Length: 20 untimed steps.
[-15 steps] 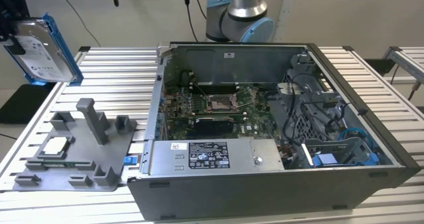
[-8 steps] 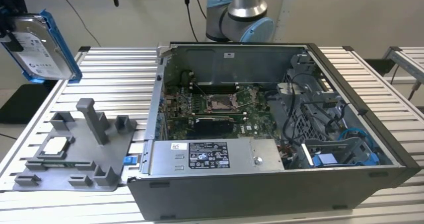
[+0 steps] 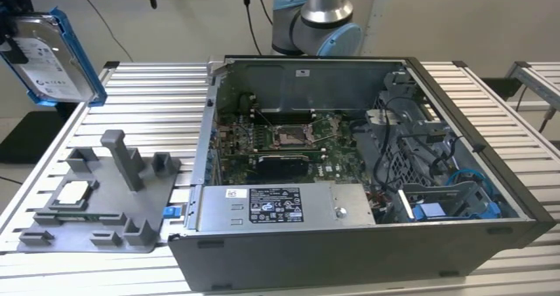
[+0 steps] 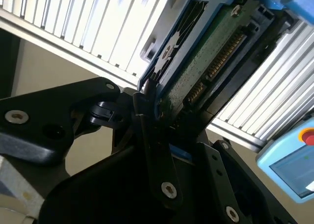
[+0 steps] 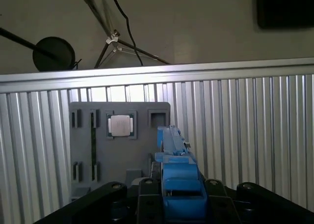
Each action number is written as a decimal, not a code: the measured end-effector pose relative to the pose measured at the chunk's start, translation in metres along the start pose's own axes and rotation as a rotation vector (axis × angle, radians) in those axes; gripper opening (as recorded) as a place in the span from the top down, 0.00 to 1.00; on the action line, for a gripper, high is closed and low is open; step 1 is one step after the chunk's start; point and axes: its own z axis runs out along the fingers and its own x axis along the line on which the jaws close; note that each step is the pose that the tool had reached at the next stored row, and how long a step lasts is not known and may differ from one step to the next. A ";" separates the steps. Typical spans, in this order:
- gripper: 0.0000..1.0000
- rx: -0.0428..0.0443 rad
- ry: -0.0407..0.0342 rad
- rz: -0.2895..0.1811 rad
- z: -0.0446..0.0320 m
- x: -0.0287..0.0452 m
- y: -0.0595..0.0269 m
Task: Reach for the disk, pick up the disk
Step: 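Pick up the disk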
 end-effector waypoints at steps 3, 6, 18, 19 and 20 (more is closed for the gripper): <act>1.00 0.0001 -0.0001 0.000 -0.0044 -0.0004 0.0001; 1.00 0.0001 -0.0001 0.000 -0.0083 -0.0008 0.0001; 1.00 0.0001 -0.0001 0.000 -0.0218 -0.0021 0.0002; 1.00 0.0002 -0.0001 0.000 -0.0230 -0.0022 0.0002; 1.00 0.0001 -0.0001 0.000 -0.0244 -0.0024 0.0002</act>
